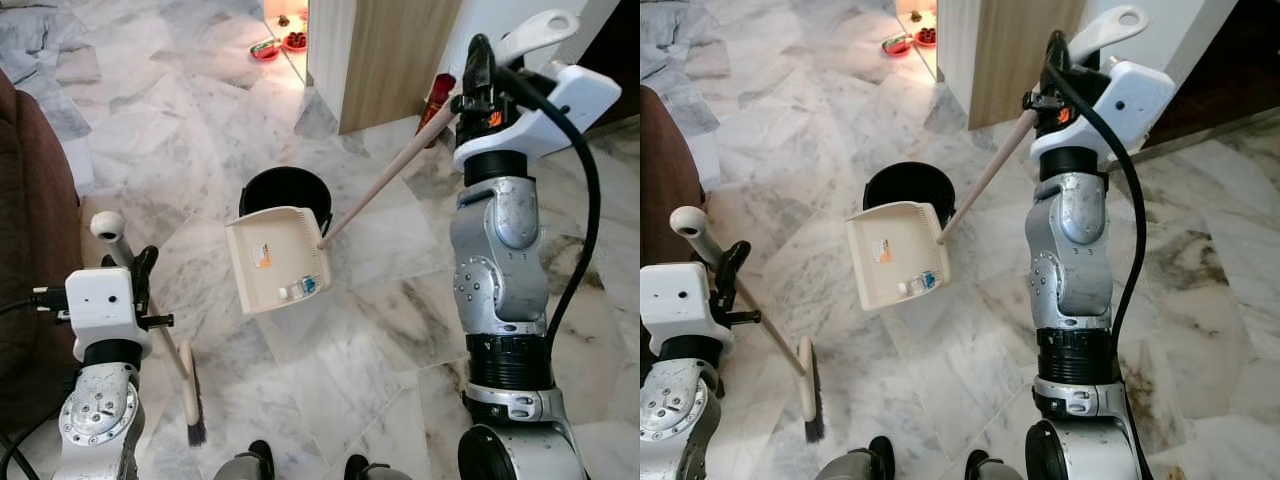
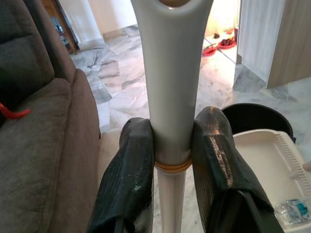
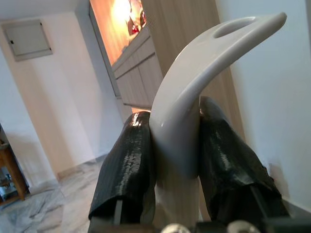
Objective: Sweep floor
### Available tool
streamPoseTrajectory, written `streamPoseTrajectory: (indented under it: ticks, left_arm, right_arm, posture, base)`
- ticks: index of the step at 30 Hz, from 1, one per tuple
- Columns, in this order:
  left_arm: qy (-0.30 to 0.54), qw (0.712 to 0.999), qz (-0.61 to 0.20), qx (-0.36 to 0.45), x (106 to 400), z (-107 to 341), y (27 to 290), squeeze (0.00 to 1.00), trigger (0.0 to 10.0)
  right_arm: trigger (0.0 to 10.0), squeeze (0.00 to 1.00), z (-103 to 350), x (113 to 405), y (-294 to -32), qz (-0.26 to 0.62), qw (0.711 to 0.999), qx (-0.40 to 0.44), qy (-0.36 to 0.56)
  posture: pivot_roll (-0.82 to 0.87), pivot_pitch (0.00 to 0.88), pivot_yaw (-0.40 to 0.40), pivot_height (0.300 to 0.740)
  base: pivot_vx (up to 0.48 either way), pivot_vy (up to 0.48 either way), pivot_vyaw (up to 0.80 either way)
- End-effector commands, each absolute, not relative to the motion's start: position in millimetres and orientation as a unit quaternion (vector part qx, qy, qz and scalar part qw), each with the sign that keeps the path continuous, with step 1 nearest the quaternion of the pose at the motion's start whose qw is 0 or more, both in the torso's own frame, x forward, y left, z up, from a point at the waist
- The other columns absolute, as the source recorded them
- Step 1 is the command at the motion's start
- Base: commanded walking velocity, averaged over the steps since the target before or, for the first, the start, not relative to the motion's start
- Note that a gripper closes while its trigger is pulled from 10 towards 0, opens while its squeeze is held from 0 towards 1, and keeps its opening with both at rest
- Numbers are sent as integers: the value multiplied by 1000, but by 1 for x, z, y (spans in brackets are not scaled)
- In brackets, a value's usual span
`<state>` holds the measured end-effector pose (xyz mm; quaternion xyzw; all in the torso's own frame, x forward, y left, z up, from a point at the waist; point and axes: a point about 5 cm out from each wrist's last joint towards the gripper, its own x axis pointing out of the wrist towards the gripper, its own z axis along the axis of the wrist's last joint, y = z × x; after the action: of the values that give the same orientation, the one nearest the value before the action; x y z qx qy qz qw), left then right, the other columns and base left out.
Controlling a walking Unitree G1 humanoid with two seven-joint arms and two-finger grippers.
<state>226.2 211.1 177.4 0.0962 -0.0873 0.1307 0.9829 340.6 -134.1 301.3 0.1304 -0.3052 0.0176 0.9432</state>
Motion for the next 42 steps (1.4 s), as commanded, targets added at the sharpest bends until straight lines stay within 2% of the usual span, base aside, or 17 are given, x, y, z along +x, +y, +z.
streamPoseTrajectory:
  ticks: [1, 42]
  left_arm:
    - [-112, 978, 136, 112, 222, 188, 212, 0, 10000]
    - [-121, 975, 145, 114, 220, 192, 210, 0, 10000]
  right_arm:
    - [10000, 0, 323, 334, -133, 29, 923, 143, -356]
    - [10000, 0, 335, 333, -118, 75, 913, 158, -368]
  posture:
    - [27, 223, -39, 740]
    - [31, 214, -54, 740]
  base:
    - [379, 0, 0]
    - [378, 0, 0]
